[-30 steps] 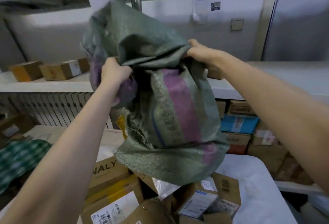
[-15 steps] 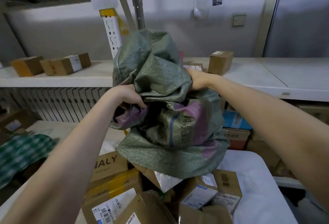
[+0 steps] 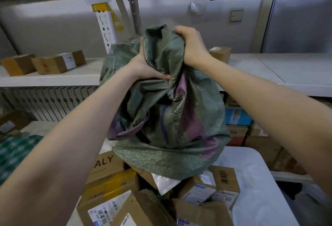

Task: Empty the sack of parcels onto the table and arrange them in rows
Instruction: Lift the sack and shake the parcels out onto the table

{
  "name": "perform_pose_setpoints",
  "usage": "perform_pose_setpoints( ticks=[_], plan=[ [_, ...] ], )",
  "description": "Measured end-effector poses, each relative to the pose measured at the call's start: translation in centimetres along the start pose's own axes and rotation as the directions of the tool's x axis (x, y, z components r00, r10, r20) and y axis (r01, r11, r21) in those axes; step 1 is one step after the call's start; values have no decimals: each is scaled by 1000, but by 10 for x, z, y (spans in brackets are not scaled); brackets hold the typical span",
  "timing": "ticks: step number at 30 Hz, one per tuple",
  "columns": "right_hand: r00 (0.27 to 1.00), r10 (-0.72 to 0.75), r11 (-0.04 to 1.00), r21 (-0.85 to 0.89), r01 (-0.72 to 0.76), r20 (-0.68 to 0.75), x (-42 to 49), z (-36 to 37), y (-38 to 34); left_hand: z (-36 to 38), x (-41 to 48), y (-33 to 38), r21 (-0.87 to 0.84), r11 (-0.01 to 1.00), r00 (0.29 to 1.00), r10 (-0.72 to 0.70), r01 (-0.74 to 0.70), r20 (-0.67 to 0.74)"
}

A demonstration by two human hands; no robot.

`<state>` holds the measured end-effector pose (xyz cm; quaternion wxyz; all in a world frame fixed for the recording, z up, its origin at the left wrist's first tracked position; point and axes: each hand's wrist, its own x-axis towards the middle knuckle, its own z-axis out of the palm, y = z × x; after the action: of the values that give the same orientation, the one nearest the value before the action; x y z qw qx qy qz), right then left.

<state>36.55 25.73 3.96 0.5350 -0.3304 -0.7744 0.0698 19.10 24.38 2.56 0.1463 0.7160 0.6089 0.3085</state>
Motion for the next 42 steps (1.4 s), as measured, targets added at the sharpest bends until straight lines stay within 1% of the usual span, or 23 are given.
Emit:
perform_pose_setpoints(
  ticks=[2,4,5,6,7,8,9,10,11,12,13,14,17,19,20,21,22,24,26,30,32,36,42],
  plan=[
    [995,-102,995,4,102,-10,-5,4,-3,11,6,-1,-17,1000,995,17,-18,-96],
    [991,-135,990,51,133,23,-10,4,2,16,0,7,11,999,973,-32,35,-229],
    [992,-113,991,75,108,59,-12,0,8,17,-3,9,25,998,959,-53,63,-279],
    [992,-60,996,74,52,110,-14,-8,16,17,-4,7,19,995,939,-85,97,-333],
    [982,20,999,45,-29,187,-17,-17,25,16,-4,4,-2,991,914,-122,131,-387],
    [948,141,989,-5,-145,285,-21,-27,36,15,-4,2,-56,985,885,-173,165,-432],
    [875,270,962,-71,-264,401,-26,-37,50,11,-4,-2,-134,975,853,-219,175,-474],
    [760,388,918,-149,-366,521,-32,-42,63,7,-5,-2,-224,961,822,-258,164,-507],
    [639,478,874,-254,-414,603,-39,-43,72,3,-5,-1,-305,943,804,-284,134,-523],
    [570,520,852,-342,-397,636,-47,-39,78,0,-6,3,-376,923,792,-293,87,-536],
    [553,536,843,-383,-376,638,-55,-31,85,-1,-5,8,-432,901,793,-287,33,-537],
    [572,528,849,-372,-376,628,-62,-23,88,-1,-4,13,-474,880,800,-271,-19,-535],
    [720,461,887,-299,-352,519,-71,-10,88,5,-6,23,-580,807,794,-280,-109,-539],
    [787,481,871,-318,-375,388,-63,-18,89,6,-7,21,-630,764,794,-293,-140,-532],
    [799,514,843,-358,-402,313,-56,-23,92,5,-8,18,-648,746,795,-294,-156,-531],
    [797,548,806,-415,-421,255,-50,-27,92,3,-10,15,-661,733,796,-301,-160,-526],
    [793,565,778,-468,-419,229,-45,-29,89,1,-12,13,-671,724,799,-305,-159,-518],
    [809,546,766,-521,-376,217,-39,-27,83,-4,-13,7,-688,709,806,-312,-155,-503],
    [833,527,764,-524,-378,168,-35,-23,79,-7,-14,2,-691,711,817,-318,-130,-481],
    [856,516,785,-418,-457,33,-30,-17,78,-14,-21,-9,-687,717,831,-310,-114,-462],
    [868,496,807,-362,-466,-13,-26,-12,75,-16,-24,-11,-688,717,817,-327,-113,-475],
    [886,448,829,-314,-463,-124,-17,-5,66,-26,-25,-12,-720,681,777,-381,-131,-502],
    [853,425,864,-144,-482,-303,-5,-2,57,-36,-32,-14,-714,689,796,-357,-129,-488]
  ],
)
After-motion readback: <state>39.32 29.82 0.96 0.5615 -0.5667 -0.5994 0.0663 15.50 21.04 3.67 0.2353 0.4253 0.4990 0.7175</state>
